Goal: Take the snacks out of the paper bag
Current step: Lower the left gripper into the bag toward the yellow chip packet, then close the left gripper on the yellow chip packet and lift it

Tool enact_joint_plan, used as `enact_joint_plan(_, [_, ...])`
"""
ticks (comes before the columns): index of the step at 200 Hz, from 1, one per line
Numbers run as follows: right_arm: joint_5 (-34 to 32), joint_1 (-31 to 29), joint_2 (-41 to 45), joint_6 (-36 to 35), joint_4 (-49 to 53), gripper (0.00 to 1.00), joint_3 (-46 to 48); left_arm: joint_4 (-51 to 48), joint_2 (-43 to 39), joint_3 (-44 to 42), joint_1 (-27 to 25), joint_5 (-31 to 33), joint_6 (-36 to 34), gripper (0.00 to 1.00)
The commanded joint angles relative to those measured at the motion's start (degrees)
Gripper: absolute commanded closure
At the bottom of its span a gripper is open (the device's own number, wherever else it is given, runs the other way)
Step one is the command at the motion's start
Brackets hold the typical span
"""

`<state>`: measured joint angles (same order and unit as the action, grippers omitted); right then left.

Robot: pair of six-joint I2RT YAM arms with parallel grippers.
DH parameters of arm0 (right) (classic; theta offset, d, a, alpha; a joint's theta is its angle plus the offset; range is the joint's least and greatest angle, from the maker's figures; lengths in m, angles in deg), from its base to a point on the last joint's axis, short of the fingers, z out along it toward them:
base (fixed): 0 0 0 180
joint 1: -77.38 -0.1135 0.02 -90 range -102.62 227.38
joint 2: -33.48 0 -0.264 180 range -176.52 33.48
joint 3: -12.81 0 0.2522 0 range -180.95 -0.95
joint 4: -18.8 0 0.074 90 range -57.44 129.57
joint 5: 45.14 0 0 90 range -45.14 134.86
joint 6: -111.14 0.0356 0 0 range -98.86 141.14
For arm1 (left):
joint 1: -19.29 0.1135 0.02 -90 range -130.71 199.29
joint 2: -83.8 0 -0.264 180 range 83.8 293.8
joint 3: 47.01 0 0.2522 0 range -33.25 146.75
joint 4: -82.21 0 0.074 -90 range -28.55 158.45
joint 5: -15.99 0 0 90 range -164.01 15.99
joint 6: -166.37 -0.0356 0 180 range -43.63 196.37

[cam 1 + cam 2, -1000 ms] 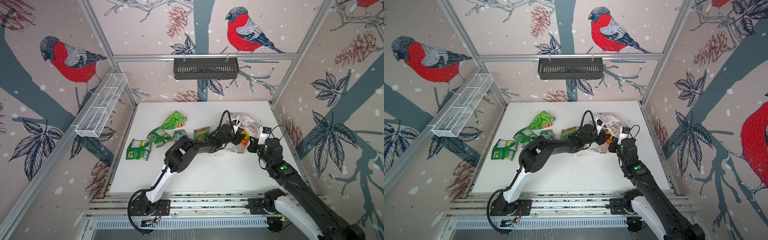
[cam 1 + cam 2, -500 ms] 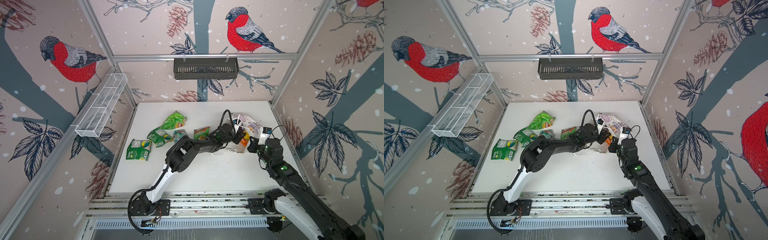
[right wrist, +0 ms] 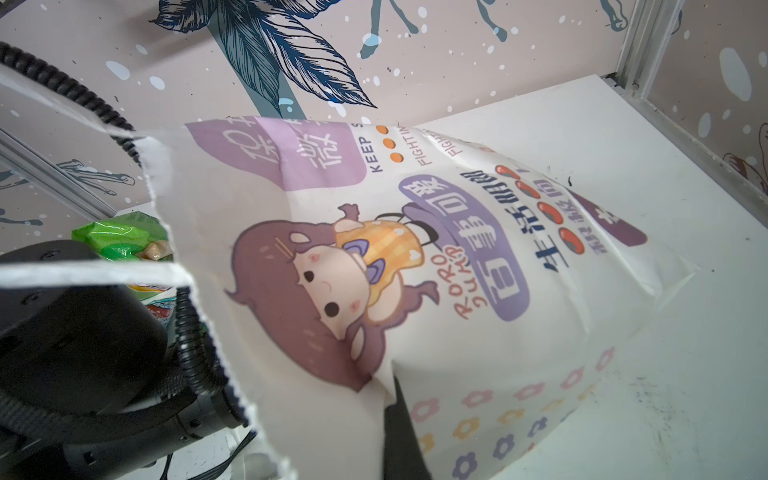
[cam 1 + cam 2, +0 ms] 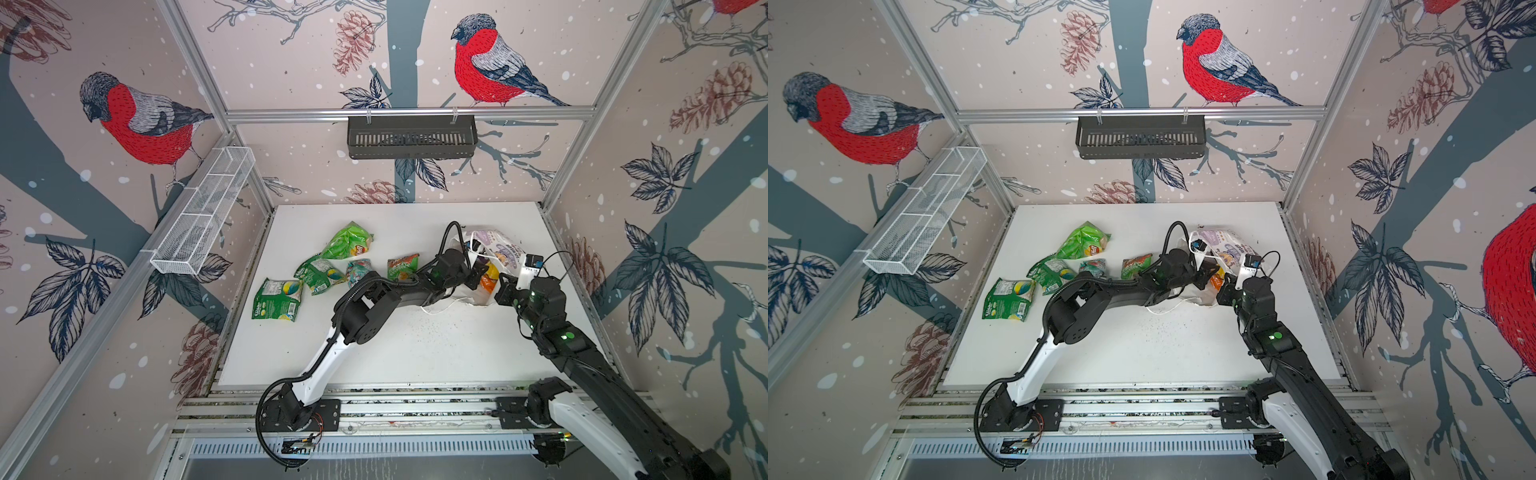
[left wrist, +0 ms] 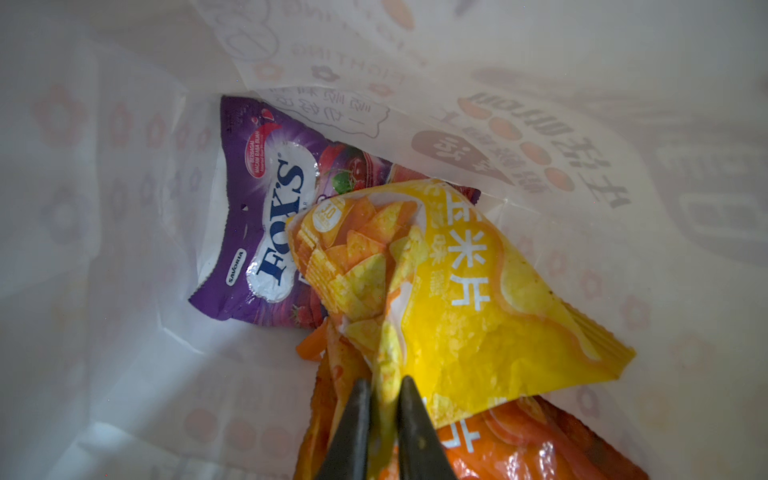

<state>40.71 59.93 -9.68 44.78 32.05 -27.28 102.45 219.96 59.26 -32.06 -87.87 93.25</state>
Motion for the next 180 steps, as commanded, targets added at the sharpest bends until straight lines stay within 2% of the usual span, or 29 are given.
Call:
enact_joint_plan(1, [0.4,0.0,0.2,-0.3,-3.1,1.0,0.2,2.1,0.3,0.2,0.1,0.2,1.0,0.87])
enact_joint_plan(29, [0.4,0.1,0.2,-0.2,-3.1,1.0,0.2,2.3,0.1,0.0,0.1,0.2,1.3,1.0])
enact_joint_plan(103, [0.1,0.4,0.2,0.3,-3.1,1.0,0.2,2.5,-0.8,-1.0,0.1,0.6,1.1,1.0])
enact_joint_plan(180, [-1.2,0.5,0.1,0.8,-2.3,1.0,0.1,5.5,-4.9,-6.0,0.1,2.0,0.7,1.0])
